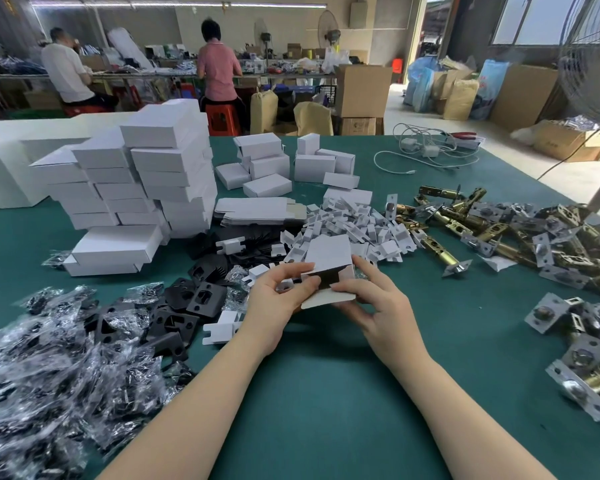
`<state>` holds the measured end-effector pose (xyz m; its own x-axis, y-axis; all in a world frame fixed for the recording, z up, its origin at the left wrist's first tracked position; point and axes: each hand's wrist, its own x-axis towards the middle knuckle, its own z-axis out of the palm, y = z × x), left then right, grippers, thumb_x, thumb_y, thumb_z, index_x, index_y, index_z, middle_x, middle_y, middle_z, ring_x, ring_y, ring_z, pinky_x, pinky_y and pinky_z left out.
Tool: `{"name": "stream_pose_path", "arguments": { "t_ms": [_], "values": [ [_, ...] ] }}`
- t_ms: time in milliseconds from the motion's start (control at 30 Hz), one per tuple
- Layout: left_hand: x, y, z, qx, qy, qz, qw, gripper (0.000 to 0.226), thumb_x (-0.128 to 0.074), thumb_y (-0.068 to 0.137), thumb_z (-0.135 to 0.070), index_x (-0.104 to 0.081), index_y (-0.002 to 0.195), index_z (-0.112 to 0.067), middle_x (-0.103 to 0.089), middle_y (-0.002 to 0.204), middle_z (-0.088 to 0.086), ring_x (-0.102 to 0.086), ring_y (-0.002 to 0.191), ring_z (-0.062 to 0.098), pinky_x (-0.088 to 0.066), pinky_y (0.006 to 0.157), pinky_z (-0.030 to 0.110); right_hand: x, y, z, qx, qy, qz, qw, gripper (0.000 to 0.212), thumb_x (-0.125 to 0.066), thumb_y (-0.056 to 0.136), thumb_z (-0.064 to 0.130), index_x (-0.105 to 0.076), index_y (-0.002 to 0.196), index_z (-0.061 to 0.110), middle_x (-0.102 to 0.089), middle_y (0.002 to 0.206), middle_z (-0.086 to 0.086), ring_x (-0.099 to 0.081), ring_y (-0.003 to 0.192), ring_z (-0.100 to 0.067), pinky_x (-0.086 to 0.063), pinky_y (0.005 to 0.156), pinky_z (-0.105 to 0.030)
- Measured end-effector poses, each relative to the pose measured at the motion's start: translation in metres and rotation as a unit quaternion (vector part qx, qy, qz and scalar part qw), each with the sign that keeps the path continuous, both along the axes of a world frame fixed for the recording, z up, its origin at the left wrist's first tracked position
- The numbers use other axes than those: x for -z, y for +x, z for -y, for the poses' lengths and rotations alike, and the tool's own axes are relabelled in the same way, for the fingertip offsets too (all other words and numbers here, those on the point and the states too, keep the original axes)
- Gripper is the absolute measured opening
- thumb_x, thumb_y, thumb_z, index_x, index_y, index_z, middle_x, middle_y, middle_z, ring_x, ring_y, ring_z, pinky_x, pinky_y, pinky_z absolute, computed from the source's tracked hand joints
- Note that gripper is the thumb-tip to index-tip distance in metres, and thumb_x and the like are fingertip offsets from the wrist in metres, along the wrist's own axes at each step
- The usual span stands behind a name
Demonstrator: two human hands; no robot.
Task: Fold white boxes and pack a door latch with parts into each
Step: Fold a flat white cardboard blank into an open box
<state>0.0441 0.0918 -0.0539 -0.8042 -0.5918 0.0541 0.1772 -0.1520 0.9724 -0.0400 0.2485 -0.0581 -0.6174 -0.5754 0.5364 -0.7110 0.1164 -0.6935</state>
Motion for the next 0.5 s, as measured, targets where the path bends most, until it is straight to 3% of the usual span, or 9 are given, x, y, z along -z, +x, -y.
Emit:
{"name": "stream_pose_path", "arguments": {
  "t_ms": [67,133,200,267,333,400,500],
  "values": [
    [-0.0008,0.0005,-0.0005,0.011,-0.008,0.0,1.0,0.026,-0.075,0.081,-0.007,-0.078,0.08,-0.032,-0.067,0.07,-0.003,-0.063,0.072,0.018,-0.059,0.073,0.033,-0.0027,0.0009,0.0001,-0.009,-0.007,0.013,1.0,0.01,-0.072,0.085,0.026,-0.074,0.094,0.028,-0.047,0.148,-0.001,-0.052,0.123,0.003,-0.048,0.094,-0.029],
    [-0.0017,0.001,-0.0014,0.032,-0.019,-0.001,0.999,0.025,-0.075,0.08,-0.009,-0.078,0.079,-0.033,-0.069,0.072,-0.011,-0.068,0.071,0.01,-0.056,0.064,0.024,-0.0034,0.0012,0.0004,-0.01,-0.016,0.016,1.0,0.01,-0.069,0.087,0.025,-0.067,0.093,0.033,-0.048,0.146,-0.002,-0.057,0.117,0.002,-0.05,0.09,-0.03],
    [-0.0037,0.0021,-0.0032,0.046,-0.024,0.001,0.999,0.014,-0.076,0.077,-0.02,-0.077,0.078,-0.033,-0.069,0.076,-0.014,-0.07,0.072,0.01,-0.055,0.063,0.021,-0.0022,0.001,0.0014,-0.01,-0.031,0.032,0.999,0.034,-0.069,0.09,0.017,-0.056,0.1,0.048,-0.05,0.138,0.001,-0.063,0.105,0.0,-0.052,0.087,-0.03],
    [-0.0053,0.0033,-0.004,0.061,-0.015,-0.007,0.998,0.009,-0.075,0.07,-0.037,-0.077,0.077,-0.032,-0.071,0.082,-0.013,-0.069,0.073,0.009,-0.056,0.063,0.022,-0.002,0.0011,0.0029,-0.004,-0.045,0.067,0.997,0.042,-0.065,0.092,0.018,-0.049,0.107,0.054,-0.054,0.124,0.004,-0.064,0.096,-0.007,-0.052,0.083,-0.026],
    [-0.0062,0.0044,-0.005,0.083,-0.013,-0.012,0.996,0.019,-0.074,0.069,-0.048,-0.077,0.076,-0.031,-0.072,0.084,-0.011,-0.068,0.074,0.009,-0.057,0.063,0.023,-0.0016,0.0001,0.0046,0.019,-0.048,0.052,0.997,0.024,-0.061,0.095,0.025,-0.053,0.106,0.044,-0.053,0.115,0.006,-0.056,0.099,-0.002,-0.046,0.08,-0.015],
    [-0.0056,0.0039,-0.0065,0.089,-0.043,-0.008,0.995,0.015,-0.076,0.069,-0.046,-0.076,0.072,-0.031,-0.068,0.078,-0.014,-0.065,0.071,0.008,-0.057,0.063,0.023,-0.0013,-0.0031,0.0049,0.038,-0.05,0.06,0.996,0.008,-0.062,0.094,0.025,-0.058,0.091,0.032,-0.056,0.106,0.007,-0.051,0.103,0.001,-0.044,0.077,-0.013],
    [-0.0037,0.0016,-0.0095,0.075,-0.103,0.006,0.992,0.007,-0.074,0.073,-0.034,-0.074,0.068,-0.029,-0.062,0.068,-0.015,-0.061,0.062,0.002,-0.057,0.061,0.023,-0.0015,-0.0048,0.0052,0.057,-0.071,0.097,0.991,0.019,-0.065,0.092,0.019,-0.057,0.081,0.032,-0.056,0.097,0.007,-0.055,0.089,0.001,-0.046,0.067,-0.014]
  ]
}}
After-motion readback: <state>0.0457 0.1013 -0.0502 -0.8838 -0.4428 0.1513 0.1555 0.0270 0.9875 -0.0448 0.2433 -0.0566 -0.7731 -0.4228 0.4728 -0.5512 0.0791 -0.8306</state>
